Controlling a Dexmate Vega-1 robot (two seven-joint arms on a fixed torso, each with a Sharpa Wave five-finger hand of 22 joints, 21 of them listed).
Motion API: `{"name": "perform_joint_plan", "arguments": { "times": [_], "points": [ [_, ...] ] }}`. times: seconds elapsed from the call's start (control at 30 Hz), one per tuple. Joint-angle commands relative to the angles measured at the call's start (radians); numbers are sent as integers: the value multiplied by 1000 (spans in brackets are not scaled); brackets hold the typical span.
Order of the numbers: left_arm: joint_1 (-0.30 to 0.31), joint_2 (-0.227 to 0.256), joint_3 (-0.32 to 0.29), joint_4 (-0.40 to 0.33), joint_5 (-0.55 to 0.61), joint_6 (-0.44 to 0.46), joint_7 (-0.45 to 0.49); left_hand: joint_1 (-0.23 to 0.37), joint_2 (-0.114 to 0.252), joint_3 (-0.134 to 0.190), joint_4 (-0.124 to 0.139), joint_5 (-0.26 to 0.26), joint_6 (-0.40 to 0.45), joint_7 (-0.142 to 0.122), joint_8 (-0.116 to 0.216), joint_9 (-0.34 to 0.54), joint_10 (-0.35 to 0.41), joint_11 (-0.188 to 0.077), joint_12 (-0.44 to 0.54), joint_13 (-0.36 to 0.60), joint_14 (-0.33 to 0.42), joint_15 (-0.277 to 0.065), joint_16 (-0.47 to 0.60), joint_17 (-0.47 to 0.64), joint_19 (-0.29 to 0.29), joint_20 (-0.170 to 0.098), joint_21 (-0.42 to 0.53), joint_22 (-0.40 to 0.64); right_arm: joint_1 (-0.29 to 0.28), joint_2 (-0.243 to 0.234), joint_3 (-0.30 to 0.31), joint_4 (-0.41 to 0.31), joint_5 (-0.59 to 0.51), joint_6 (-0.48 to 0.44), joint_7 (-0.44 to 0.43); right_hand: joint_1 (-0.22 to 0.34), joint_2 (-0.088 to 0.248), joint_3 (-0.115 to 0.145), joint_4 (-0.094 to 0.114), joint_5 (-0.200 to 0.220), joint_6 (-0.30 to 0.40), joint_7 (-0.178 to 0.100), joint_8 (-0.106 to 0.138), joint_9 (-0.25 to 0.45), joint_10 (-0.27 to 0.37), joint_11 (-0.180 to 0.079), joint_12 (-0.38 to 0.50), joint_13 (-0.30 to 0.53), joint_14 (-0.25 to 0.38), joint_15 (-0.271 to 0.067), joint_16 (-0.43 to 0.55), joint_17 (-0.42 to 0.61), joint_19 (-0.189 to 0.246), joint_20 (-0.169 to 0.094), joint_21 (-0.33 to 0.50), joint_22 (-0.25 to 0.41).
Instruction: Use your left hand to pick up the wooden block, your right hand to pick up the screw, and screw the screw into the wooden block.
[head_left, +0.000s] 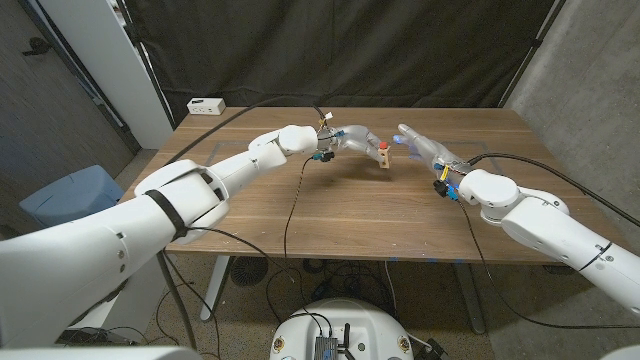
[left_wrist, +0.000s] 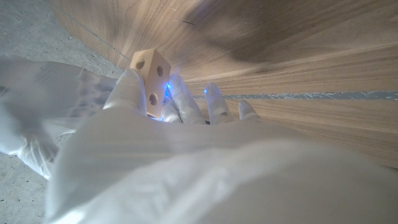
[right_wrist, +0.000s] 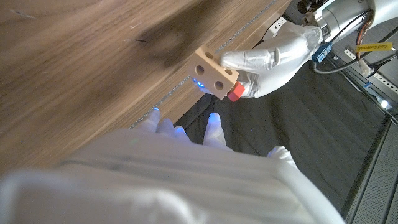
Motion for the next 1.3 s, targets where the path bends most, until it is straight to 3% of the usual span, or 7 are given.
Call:
{"name": "perform_joint_plan", "arguments": {
  "times": [0.03,1.3],
  "points": [
    [21,23,-6,-59,6,30,4,-1,-4,1,6,7,7,0,4,4,6,2,1,4,3,5,2,1,7,5,5,2,4,5,-12,6,2,18,14,-16,0,-3,6,5,10,6,5,2,-87,-2,3,2,-136,2,8,3,-3,3,6,1],
    [20,23,0,-64,24,22,10,-1,-2,2,7,8,6,0,4,4,6,2,-1,4,3,6,2,1,9,5,5,2,4,-32,-17,-26,4,-10,41,-33,-3,-18,26,9,18,11,4,2,-87,-1,3,2,-137,3,8,5,-8,5,5,1]
  ]
}}
